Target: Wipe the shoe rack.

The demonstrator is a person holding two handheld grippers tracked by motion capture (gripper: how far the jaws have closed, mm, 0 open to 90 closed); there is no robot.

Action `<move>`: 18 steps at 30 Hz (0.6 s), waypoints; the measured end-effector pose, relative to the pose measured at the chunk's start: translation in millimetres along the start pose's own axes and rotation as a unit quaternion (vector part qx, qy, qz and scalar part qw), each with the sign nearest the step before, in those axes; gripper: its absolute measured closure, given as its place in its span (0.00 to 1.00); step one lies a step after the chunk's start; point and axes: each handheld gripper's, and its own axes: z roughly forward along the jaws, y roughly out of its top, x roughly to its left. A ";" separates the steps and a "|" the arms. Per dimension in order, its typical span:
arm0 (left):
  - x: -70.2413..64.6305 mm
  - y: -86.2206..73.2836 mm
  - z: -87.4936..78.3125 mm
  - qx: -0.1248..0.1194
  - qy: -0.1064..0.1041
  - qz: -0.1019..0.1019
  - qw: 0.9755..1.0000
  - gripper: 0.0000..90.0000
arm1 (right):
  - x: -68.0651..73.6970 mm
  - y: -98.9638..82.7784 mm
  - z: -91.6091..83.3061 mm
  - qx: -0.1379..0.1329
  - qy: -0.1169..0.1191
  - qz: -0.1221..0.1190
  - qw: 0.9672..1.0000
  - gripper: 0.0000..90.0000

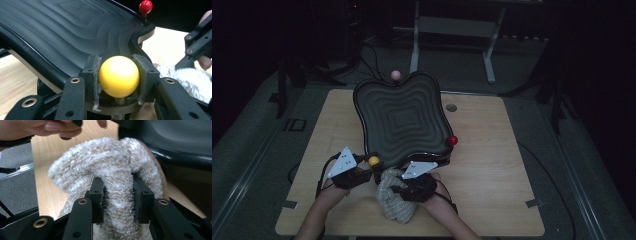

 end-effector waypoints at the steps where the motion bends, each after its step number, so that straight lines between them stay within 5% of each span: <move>1: 0.0 0.0 0.0 0.000 0.000 0.000 1.000 0.65 | 0.0 0.0 0.0 0.000 0.000 0.000 1.000 0.73; 10: 0.1 -0.4 0.0 -0.002 -0.001 0.000 1.000 0.65 | -15.2 -1.2 -19.1 -0.023 -0.011 0.019 0.999 0.73; 18: 0.3 -0.3 -0.1 -0.001 -0.001 0.000 1.000 0.65 | -24.9 -7.7 -21.3 -0.016 -0.026 0.033 0.999 0.73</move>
